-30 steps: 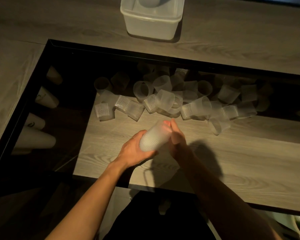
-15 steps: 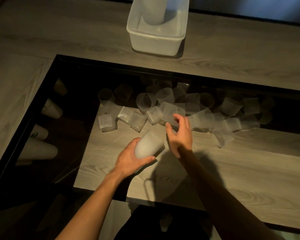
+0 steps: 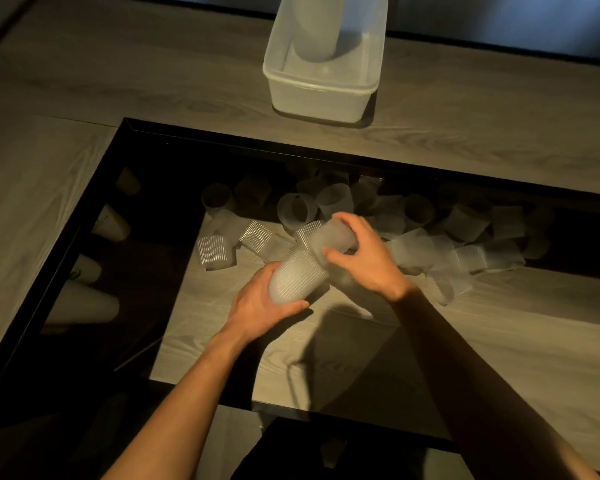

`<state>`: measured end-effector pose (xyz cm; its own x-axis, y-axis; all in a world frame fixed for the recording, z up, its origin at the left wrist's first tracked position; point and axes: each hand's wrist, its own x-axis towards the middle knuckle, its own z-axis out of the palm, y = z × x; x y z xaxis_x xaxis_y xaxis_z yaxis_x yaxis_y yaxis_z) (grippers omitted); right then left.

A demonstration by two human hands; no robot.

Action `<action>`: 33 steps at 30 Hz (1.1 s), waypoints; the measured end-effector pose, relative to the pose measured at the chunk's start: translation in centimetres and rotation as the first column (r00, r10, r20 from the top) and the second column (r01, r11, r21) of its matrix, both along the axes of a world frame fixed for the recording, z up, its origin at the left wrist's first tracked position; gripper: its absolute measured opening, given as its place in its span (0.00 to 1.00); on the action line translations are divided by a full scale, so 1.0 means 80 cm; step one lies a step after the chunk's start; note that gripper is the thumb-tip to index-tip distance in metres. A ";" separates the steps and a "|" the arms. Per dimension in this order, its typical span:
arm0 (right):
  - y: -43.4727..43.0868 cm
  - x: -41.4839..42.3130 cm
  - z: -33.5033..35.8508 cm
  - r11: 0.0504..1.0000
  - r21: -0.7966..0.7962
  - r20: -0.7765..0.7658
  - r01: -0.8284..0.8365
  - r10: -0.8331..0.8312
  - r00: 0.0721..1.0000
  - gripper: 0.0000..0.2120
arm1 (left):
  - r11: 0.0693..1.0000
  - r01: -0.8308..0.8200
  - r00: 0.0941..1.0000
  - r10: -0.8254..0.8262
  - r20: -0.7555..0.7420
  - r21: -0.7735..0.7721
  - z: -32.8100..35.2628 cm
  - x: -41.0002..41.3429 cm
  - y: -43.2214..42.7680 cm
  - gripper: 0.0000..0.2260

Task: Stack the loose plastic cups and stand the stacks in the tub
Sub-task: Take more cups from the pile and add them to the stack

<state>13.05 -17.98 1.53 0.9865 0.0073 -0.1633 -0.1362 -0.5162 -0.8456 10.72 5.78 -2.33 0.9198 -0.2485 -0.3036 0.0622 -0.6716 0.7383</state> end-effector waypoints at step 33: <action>0.013 -0.029 -0.097 0.947 -0.297 -0.283 0.120 -0.207 0.936 0.18 | 0.988 0.070 0.997 -0.064 -0.047 0.140 -0.012 -0.019 0.019 0.37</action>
